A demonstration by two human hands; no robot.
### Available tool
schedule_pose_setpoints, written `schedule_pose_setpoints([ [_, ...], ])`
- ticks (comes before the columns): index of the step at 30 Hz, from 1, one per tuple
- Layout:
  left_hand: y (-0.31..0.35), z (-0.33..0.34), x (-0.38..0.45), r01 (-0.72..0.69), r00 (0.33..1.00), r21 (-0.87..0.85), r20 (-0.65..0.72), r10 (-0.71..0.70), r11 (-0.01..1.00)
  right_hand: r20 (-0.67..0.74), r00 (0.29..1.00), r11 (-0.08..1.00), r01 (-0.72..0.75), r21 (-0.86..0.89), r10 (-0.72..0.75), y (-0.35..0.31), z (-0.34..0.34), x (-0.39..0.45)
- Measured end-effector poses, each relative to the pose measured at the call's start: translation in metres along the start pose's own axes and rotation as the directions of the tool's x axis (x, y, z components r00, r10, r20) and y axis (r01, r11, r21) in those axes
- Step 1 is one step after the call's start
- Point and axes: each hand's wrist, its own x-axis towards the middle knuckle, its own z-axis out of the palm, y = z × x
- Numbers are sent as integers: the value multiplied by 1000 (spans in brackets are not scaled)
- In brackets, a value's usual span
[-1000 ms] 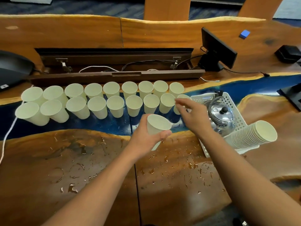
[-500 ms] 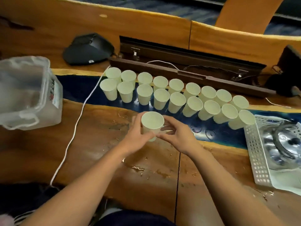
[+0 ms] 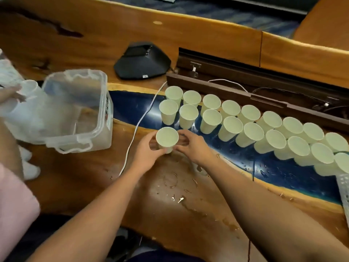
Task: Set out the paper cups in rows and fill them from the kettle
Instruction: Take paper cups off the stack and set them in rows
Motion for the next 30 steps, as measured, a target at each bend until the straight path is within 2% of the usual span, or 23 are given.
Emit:
schedule_pose_setpoints([
  [7, -8, -14, 38, 12, 999, 25, 33, -12, 1000, 0, 999, 999, -49, -18, 49, -8, 9, 39],
  [22, -3, -9, 71, -5, 999, 73, 54, 1, 997, -15, 996, 995, -89, 43, 90, -7, 8, 58],
  [30, -4, -5, 65, 66, 996, 113, 50, -72, 991, 36, 987, 985, -152, -79, 155, -7, 6, 59],
])
